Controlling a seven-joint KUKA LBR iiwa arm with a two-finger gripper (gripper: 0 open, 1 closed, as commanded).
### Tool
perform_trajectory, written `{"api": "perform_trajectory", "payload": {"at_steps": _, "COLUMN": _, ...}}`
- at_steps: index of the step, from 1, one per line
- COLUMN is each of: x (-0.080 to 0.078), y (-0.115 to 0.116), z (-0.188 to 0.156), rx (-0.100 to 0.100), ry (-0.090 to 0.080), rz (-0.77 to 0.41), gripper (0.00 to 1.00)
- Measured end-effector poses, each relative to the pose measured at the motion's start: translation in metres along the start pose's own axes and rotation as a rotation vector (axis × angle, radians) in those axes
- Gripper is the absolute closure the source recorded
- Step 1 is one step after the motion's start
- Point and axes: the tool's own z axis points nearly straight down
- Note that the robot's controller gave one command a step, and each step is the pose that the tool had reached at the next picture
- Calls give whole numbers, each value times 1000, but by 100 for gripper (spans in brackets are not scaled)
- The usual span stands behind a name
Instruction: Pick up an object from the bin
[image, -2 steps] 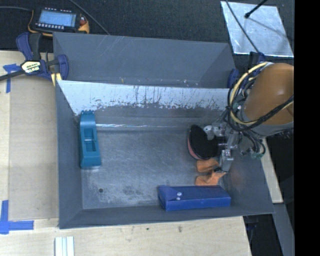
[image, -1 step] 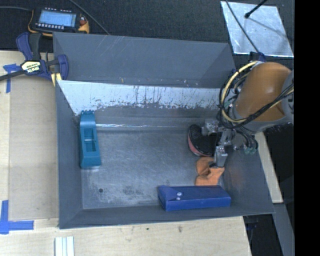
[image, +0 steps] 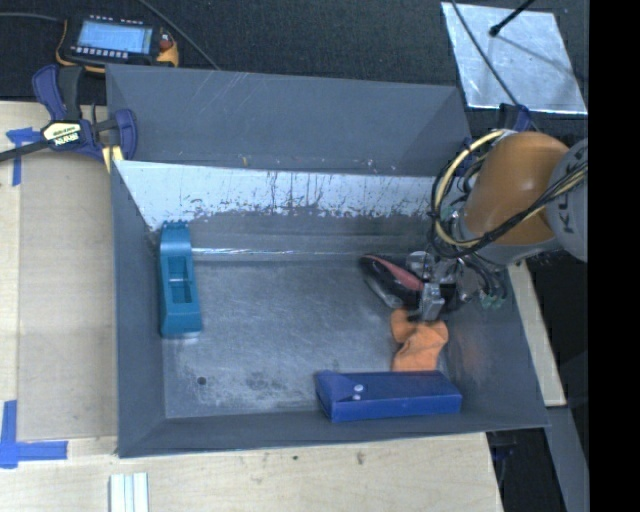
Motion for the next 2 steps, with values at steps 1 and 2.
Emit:
{"api": "perform_trajectory", "payload": {"at_steps": 1, "x": 0, "y": 0, "z": 0, "rx": 0, "ry": 0, "rz": 0, "gripper": 100}}
{"api": "perform_trajectory", "payload": {"at_steps": 2, "x": 45, "y": -4, "z": 1, "rx": -2, "ry": -4, "rz": 1, "gripper": 100}}
